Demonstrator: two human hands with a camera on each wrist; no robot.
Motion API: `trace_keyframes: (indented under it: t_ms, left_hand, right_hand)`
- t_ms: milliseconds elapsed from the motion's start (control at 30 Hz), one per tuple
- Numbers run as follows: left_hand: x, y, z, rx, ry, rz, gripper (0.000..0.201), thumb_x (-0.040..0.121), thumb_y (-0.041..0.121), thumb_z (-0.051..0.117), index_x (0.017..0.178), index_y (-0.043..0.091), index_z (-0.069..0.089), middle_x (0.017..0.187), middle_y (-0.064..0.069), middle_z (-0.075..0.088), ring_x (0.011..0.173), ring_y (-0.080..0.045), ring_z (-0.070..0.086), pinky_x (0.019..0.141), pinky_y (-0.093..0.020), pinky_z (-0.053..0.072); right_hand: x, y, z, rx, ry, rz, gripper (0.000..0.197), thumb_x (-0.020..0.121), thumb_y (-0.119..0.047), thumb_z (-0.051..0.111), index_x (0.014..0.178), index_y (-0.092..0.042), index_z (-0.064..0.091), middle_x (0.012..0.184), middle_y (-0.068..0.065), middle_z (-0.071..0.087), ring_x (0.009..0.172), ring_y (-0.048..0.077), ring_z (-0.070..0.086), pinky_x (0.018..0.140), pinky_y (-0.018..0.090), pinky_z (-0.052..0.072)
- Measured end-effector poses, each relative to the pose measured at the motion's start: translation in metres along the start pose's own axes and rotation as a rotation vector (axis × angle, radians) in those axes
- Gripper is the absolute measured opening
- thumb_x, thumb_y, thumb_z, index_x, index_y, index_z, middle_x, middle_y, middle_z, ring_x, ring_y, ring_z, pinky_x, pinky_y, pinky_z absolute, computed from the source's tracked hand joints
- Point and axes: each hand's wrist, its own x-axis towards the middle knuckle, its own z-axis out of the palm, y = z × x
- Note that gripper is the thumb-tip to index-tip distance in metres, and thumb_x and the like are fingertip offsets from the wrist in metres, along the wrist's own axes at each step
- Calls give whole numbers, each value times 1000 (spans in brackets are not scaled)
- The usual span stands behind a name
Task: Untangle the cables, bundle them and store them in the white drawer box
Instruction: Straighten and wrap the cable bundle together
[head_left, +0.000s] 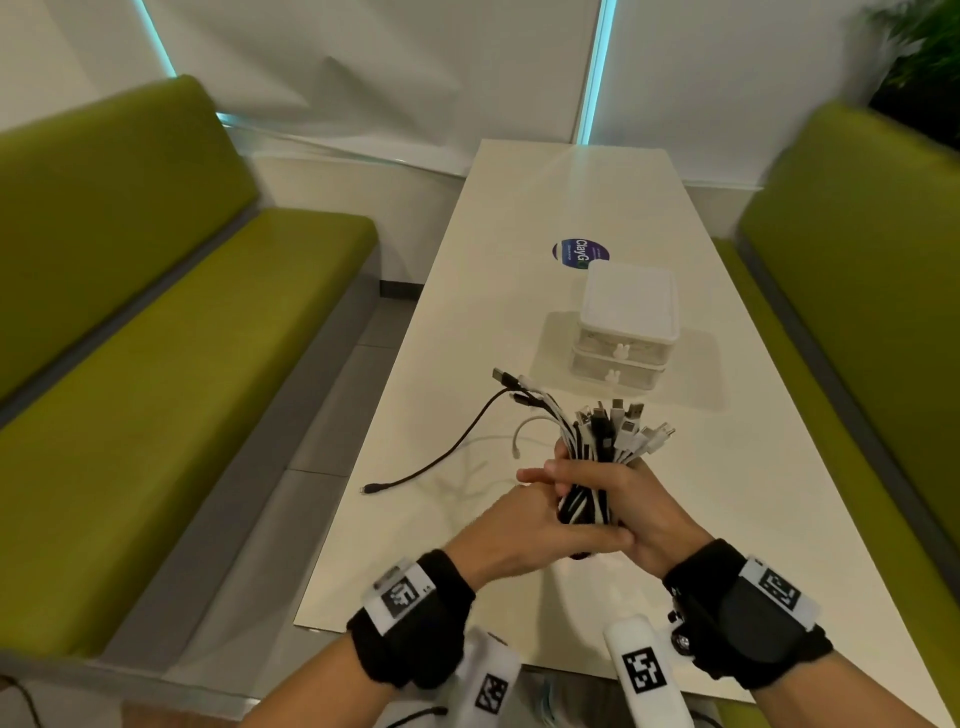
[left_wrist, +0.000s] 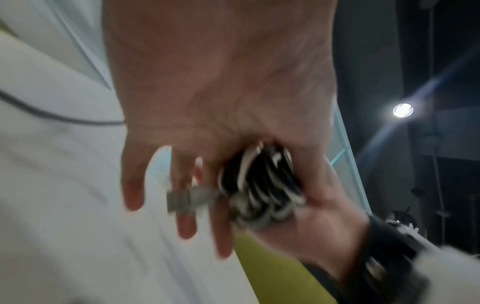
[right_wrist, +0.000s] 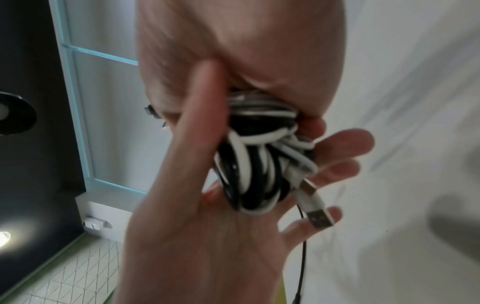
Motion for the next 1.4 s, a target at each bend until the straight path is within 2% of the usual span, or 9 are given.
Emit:
trace_keyframes:
  t_ms: [67, 133, 233, 300, 400, 467, 667, 1067, 1400]
  left_hand:
    - [-5, 1, -24, 253, -65, -39, 51, 76, 65, 67, 108, 26, 70, 113, 3, 71, 104, -12, 64, 96, -38, 50]
    - [-10, 2, -48, 421, 60, -51, 52, 72, 71, 66, 97, 27, 75, 102, 7, 74, 94, -8, 66, 89, -36, 52]
    - [-12, 10, -73, 448, 412, 111, 28, 82, 54, 68, 76, 27, 74, 75, 12, 71, 73, -6, 64, 73, -34, 53]
    - [-6, 18, -80, 422, 549, 344, 8, 90, 35, 67, 94, 30, 72, 93, 16, 70, 86, -3, 62, 80, -26, 50]
    - [12, 23, -84, 675, 399, 478, 41, 98, 28, 57, 139, 25, 52, 138, 9, 57, 134, -9, 42, 111, -26, 30]
    - [21, 23, -84, 778, 203, 373, 42, 102, 35, 46, 142, 25, 48, 143, 8, 53, 143, -8, 30, 117, -32, 15]
    - [18, 14, -72, 323, 143, 282, 32, 104, 38, 40, 89, 24, 65, 70, 8, 60, 67, -6, 56, 68, -26, 42]
    - [22, 7, -23, 18, 446, 146, 38, 103, 48, 33, 78, 25, 50, 60, 7, 49, 49, -13, 45, 50, -31, 40]
    - [28, 2, -2, -251, 451, 130, 87, 80, 86, 3, 129, 39, 57, 114, 11, 70, 113, -5, 62, 102, -35, 49]
  right_hand:
    - [2, -1, -4, 41, 10, -22, 12, 85, 9, 61, 82, -3, 58, 62, 12, 53, 95, 40, 70, 79, 41, 59]
    - [4, -4, -9, 36, 19, -30, 13, 84, 9, 61, 84, -4, 58, 60, 10, 51, 77, 38, 69, 73, 46, 59]
    - [5, -7, -14, -23, -1, -25, 15, 76, 3, 65, 85, -5, 56, 57, 8, 45, 51, 28, 57, 59, 40, 55]
    - [4, -7, -14, -72, -22, -15, 13, 71, -1, 63, 81, -5, 56, 57, 8, 43, 46, 27, 53, 57, 38, 53]
    - [1, -7, -11, -91, -80, 8, 12, 69, -1, 61, 77, -6, 54, 56, 9, 39, 44, 26, 49, 56, 38, 50]
    - [-1, -9, -13, -68, -125, 23, 14, 68, 0, 60, 79, -5, 53, 55, 9, 37, 42, 25, 48, 56, 39, 51]
    - [-3, -14, -22, -6, -139, -22, 14, 69, 1, 58, 83, -2, 55, 51, 7, 37, 40, 22, 48, 56, 41, 53]
    - [8, -5, -14, 16, 40, -139, 17, 75, -7, 68, 92, -5, 67, 78, 19, 61, 58, 32, 60, 69, 52, 48]
    - [6, -11, -3, 36, -16, -109, 41, 83, -7, 69, 124, -10, 63, 112, 12, 72, 101, 28, 70, 70, 39, 57]
